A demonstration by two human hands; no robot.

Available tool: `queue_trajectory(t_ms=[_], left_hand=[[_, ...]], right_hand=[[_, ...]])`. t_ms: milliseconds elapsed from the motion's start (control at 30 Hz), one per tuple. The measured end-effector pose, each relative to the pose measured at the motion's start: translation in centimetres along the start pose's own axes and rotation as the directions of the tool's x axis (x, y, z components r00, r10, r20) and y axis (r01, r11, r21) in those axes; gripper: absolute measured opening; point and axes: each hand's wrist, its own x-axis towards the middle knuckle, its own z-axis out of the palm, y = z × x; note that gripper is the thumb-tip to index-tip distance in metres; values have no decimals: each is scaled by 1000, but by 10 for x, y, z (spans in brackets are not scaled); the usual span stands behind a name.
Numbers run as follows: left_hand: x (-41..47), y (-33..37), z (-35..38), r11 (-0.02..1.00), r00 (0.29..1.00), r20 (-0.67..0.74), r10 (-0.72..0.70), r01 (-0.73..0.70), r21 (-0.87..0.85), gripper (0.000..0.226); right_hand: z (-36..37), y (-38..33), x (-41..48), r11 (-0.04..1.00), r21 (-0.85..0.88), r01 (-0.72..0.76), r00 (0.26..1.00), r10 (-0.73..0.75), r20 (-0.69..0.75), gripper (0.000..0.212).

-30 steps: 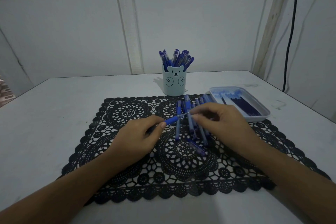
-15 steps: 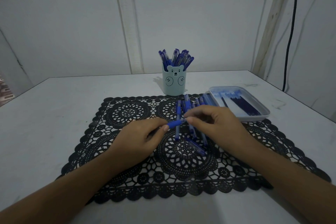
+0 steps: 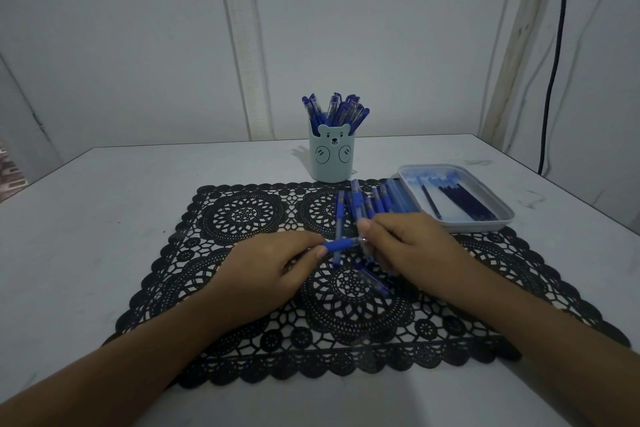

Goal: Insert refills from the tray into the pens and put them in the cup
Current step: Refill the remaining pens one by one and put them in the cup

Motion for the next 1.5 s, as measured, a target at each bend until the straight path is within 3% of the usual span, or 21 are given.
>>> queue_trajectory(t_ms=[133,267,400,600,767,900,1067,1200,1267,1367,1500], left_hand=[[0,0,-1,999,1000,-19,-11,11,-35,42],[0,1,-1,1000,1000,-2,3,-3,-15,42],[0,0,0,1000,999,-26,22,-22,-15,39],[-1,1,0,992,988,-110,109,-100,81,27],[1,4,-2,962,966,-163,201,-163,219,34],[2,2,0,961,970,-145,195,-160,224,29],[1,-1,2,992,988,-151,24,-6,122,29],[2,-5,1,995,982,-170,-82,89,34,40],[2,-5,2,995,983,-160,-88,94,32,43],[2,-6,2,997,986,-150,-68,71,18,42],[2,-6,1,999,992,-120,-35,37,19,35]], right_hand=[[1,2,-1,999,-11,37,997,-36,67,6],[1,1,-1,1000,10,23,999,-23,34,25],[-2,2,-1,998,-1,58,997,-58,47,8],[5,-1,0,999,19,-28,1000,28,2,39],[6,-4,0,986,93,-135,991,134,23,46],[5,-3,0,970,163,-180,984,179,20,48],[-7,-2,-2,988,-102,-114,993,115,0,45],[-11,0,-9,891,-442,106,964,17,266,33],[-8,-1,-11,851,-498,167,951,-6,309,29],[-7,-3,-9,900,-414,134,968,-29,250,17],[-17,2,-2,991,-108,-73,994,82,78,7]])
